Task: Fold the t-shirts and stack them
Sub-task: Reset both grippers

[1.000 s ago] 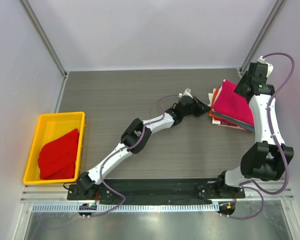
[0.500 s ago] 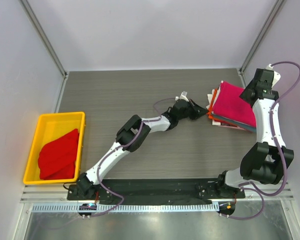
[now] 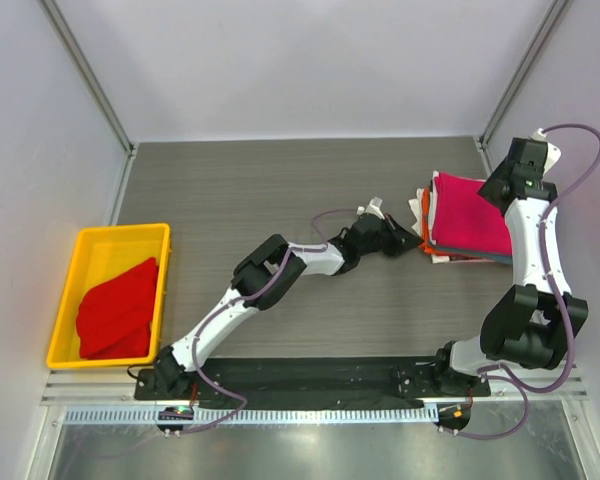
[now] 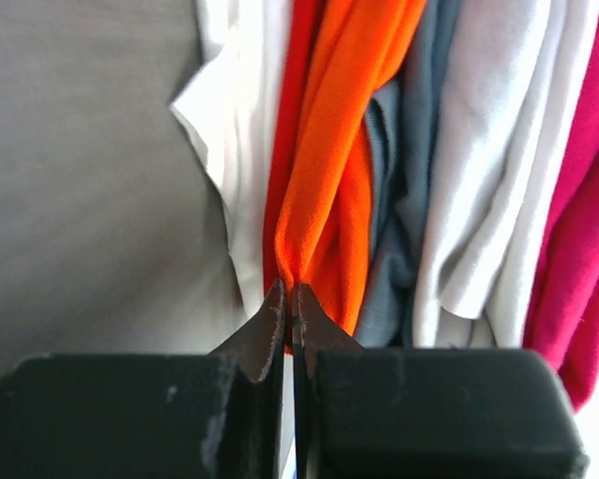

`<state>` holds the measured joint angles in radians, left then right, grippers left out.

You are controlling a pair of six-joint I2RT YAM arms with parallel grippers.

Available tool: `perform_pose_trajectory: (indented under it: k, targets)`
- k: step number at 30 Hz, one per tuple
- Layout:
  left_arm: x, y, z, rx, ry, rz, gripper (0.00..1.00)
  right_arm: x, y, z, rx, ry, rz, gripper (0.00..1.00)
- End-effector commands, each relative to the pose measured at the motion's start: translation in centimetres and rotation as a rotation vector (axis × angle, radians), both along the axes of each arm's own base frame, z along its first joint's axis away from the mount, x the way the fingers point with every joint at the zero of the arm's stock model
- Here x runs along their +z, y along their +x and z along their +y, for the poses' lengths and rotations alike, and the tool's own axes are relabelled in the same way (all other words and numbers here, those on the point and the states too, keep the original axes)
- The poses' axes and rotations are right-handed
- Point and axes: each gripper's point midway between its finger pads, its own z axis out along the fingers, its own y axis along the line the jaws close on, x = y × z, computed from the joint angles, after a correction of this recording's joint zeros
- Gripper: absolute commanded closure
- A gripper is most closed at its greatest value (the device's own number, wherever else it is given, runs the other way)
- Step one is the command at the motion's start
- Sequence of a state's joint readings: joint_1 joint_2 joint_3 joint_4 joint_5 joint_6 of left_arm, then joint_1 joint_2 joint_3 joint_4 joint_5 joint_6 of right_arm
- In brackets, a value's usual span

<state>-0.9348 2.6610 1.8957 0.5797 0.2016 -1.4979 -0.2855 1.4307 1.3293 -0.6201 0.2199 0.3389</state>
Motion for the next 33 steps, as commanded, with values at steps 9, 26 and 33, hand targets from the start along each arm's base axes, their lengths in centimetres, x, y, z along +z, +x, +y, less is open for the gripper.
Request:
perform_pose_trajectory:
  k: [9, 26, 33]
  targets:
    - [6.8, -2.0, 0.8, -0.057, -0.067, -0.123, 0.54, 1.9, 1.2, 2.2, 0.134, 0.049, -0.090, 0.52]
    - [11.1, 2.8, 16.8, 0.223, 0.265, -0.362, 0.14, 4.0, -0.1, 16.8, 0.490, 0.151, -0.174, 0.47]
    - [12.2, -2.6, 26.1, 0.292, 0.500, -0.391, 0.01, 1.4, -6.1, 19.8, 0.547, 0.193, -0.239, 0.40]
